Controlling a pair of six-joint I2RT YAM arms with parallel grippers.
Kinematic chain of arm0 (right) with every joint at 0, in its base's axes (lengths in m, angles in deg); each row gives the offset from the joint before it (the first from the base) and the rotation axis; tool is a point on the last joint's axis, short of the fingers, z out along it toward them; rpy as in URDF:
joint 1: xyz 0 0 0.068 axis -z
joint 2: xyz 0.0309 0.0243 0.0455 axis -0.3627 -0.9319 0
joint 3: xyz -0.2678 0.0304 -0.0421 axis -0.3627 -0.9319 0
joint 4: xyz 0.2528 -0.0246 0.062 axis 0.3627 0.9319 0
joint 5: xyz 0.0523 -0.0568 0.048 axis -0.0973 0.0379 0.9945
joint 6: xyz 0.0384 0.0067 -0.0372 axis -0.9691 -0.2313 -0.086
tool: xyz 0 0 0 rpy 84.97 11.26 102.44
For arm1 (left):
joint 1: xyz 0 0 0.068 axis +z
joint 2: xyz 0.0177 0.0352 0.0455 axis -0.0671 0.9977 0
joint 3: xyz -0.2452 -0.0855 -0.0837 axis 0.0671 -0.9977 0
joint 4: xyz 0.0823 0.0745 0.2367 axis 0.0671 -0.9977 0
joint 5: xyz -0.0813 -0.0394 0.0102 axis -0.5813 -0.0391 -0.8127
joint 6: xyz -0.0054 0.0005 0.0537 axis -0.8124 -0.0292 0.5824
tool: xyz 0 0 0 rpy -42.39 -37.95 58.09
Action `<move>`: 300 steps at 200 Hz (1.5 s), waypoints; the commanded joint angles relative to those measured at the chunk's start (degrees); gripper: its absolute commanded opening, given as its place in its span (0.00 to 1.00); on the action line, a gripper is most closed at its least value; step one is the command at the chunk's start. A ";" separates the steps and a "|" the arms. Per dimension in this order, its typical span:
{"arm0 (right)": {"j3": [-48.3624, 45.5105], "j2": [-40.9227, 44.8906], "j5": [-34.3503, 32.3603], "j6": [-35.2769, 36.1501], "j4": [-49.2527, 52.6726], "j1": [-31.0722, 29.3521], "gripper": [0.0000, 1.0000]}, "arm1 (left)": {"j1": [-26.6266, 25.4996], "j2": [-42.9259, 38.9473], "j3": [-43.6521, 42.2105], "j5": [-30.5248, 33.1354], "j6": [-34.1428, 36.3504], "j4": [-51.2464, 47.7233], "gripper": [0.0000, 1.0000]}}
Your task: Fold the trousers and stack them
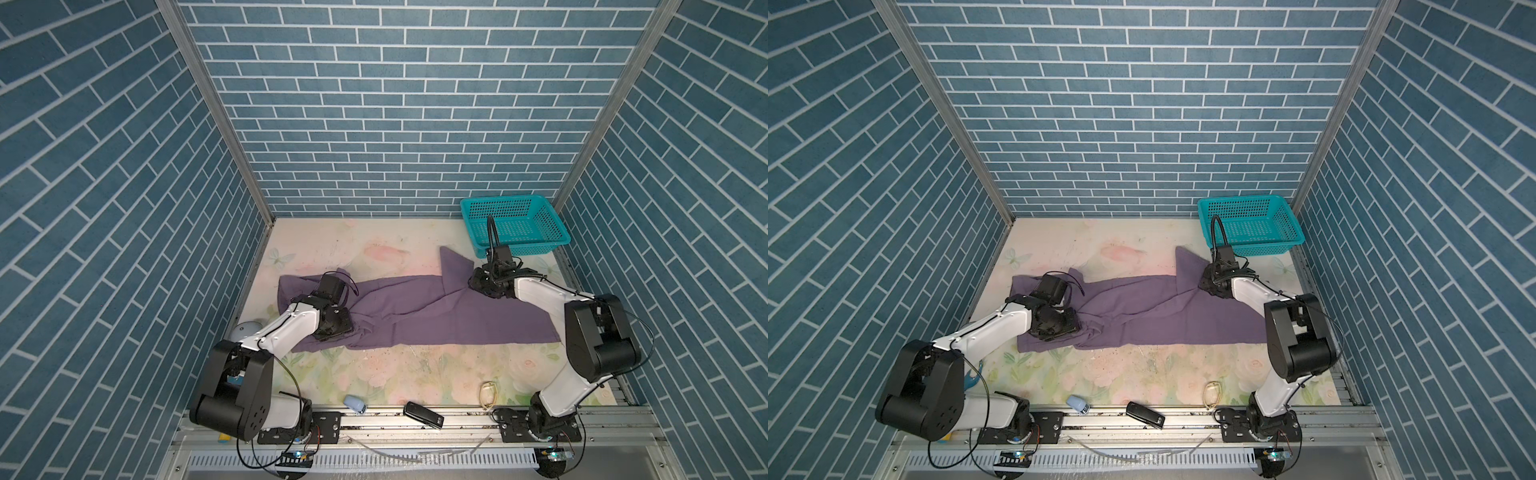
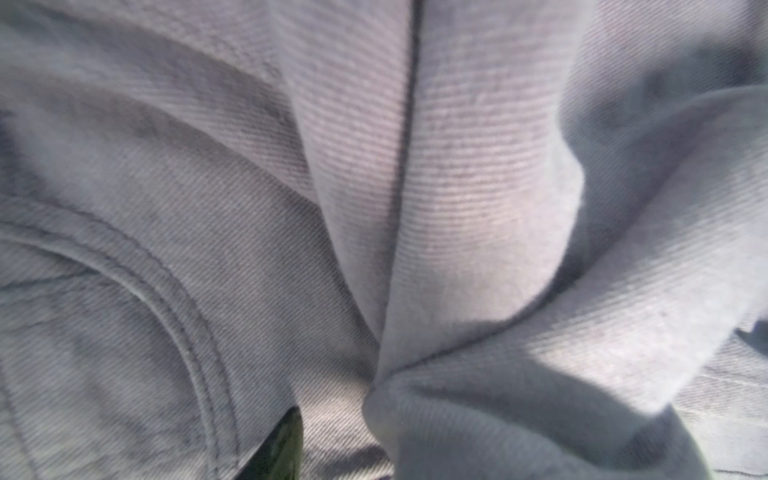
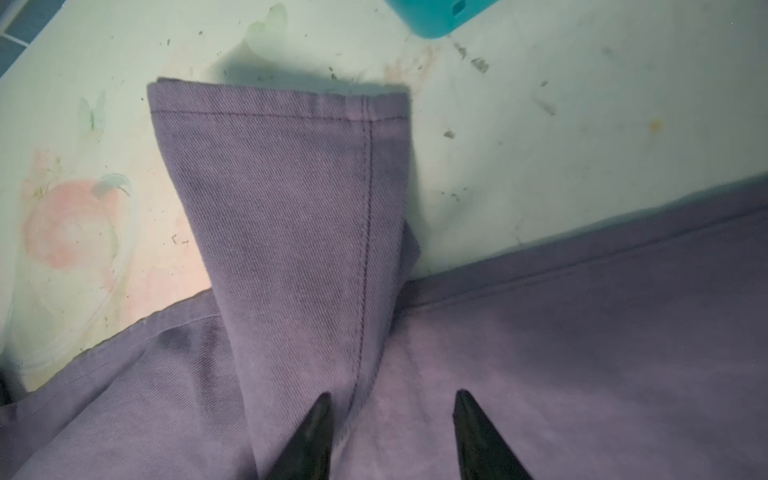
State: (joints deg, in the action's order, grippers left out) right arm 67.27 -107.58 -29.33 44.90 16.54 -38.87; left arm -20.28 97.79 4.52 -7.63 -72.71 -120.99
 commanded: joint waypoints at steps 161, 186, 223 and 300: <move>-15.33 38.89 -26.58 -5.62 7.23 10.04 0.00 | -13.02 -6.59 8.86 1.34 4.35 -9.97 0.76; -16.08 40.69 -20.43 -4.99 8.77 14.91 0.00 | -16.95 -7.55 10.24 -1.85 7.99 -8.89 0.76; -10.22 35.07 -16.35 -3.39 9.10 16.38 0.00 | -24.38 -1.43 15.32 -3.63 9.22 -8.07 0.74; 18.15 24.47 -15.89 -1.64 9.05 20.24 0.00 | -32.78 9.15 25.50 -5.92 10.61 -6.55 0.72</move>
State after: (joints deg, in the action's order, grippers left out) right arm 76.30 -79.99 -44.80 42.08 26.88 -19.79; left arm -52.03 105.44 26.93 -11.70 -63.94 -127.48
